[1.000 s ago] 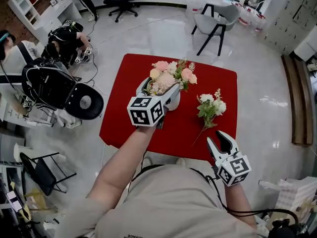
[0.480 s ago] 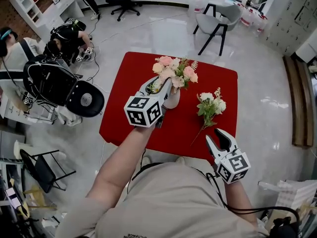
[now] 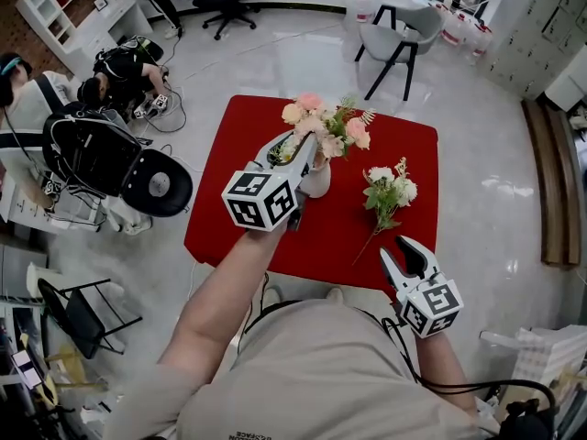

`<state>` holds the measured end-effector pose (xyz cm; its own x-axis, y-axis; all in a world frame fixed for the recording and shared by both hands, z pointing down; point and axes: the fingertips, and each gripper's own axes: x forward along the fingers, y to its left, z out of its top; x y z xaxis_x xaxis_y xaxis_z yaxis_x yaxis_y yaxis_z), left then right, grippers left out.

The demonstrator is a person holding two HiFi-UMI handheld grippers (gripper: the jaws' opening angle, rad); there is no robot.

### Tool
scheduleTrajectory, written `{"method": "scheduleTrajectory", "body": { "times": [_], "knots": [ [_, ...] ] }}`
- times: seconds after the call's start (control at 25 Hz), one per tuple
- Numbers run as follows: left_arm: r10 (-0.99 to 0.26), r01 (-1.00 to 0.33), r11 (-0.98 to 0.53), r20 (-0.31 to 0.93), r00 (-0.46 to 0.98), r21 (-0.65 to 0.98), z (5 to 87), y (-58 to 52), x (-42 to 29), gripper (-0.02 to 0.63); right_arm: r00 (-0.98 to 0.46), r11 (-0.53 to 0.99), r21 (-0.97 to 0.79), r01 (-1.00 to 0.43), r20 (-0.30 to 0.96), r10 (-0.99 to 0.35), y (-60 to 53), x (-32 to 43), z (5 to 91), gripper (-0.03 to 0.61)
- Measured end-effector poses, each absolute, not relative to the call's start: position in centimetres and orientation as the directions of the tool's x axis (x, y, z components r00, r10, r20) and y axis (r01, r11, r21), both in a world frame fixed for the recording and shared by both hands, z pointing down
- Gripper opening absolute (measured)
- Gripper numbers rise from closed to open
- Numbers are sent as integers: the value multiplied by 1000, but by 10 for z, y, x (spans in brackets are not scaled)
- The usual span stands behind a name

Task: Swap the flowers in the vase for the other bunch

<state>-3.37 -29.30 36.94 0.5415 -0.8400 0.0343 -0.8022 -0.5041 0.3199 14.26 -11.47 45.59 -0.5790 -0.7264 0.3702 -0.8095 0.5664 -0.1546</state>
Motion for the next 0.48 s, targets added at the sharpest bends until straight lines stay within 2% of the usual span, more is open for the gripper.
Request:
{"method": "scheduleTrajectory", "body": {
  "times": [0.48],
  "knots": [
    [-832, -781, -528, -16, 555, 332, 350, -299, -38, 97, -574, 560, -155, -813, 367, -732, -113, 139, 454, 170]
  ]
}}
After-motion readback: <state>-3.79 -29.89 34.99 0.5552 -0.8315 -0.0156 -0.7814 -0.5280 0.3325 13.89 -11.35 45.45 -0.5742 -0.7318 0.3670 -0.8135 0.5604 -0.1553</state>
